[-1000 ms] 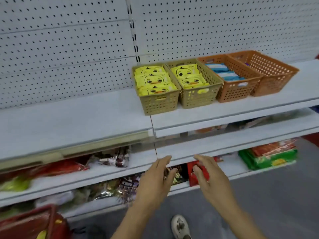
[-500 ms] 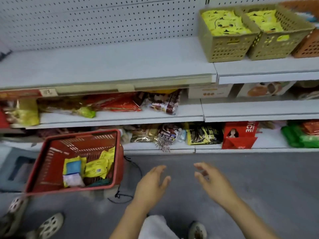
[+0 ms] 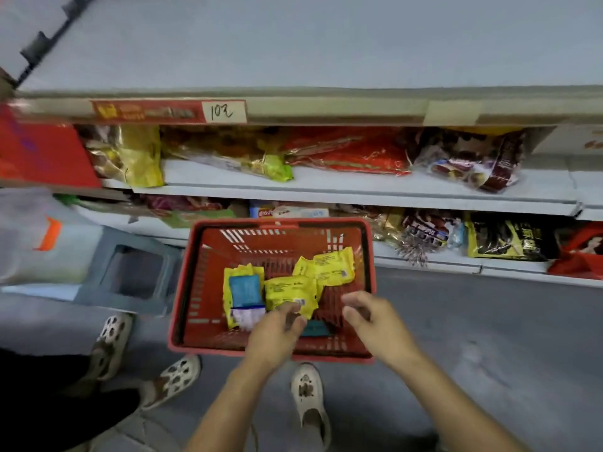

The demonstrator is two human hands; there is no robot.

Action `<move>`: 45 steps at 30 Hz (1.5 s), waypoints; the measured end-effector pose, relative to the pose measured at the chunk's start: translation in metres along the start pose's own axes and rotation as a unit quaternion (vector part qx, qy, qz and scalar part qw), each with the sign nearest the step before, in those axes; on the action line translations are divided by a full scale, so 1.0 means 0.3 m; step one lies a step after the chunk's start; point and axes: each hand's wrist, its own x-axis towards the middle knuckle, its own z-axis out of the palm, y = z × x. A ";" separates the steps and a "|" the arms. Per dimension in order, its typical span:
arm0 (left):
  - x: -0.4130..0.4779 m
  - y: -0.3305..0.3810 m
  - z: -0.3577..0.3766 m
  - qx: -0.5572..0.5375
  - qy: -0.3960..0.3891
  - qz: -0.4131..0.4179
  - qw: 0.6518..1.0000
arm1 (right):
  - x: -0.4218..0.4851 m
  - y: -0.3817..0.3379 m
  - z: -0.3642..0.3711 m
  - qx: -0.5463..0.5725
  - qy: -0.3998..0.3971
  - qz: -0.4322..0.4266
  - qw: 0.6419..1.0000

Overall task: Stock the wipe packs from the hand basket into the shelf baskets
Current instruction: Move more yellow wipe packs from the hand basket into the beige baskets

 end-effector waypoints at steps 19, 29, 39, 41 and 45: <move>0.733 -0.368 0.149 0.365 -0.112 0.122 0.916 | 0.670 0.243 0.377 0.478 0.211 0.403 0.752; 0.624 -0.305 0.079 0.096 -0.065 0.117 0.986 | 0.553 0.149 0.347 0.287 0.302 0.197 0.887; 0.201 0.124 -0.014 -0.380 0.030 -0.071 0.922 | 0.195 -0.057 -0.046 -0.075 0.282 -0.205 0.934; 0.124 0.244 -0.007 -0.550 -0.036 -0.098 0.829 | 0.113 -0.055 -0.125 -0.243 0.277 -0.263 0.892; -0.045 0.464 0.050 -0.670 -0.177 -0.051 0.719 | -0.068 -0.047 -0.284 -0.367 0.291 -0.360 0.807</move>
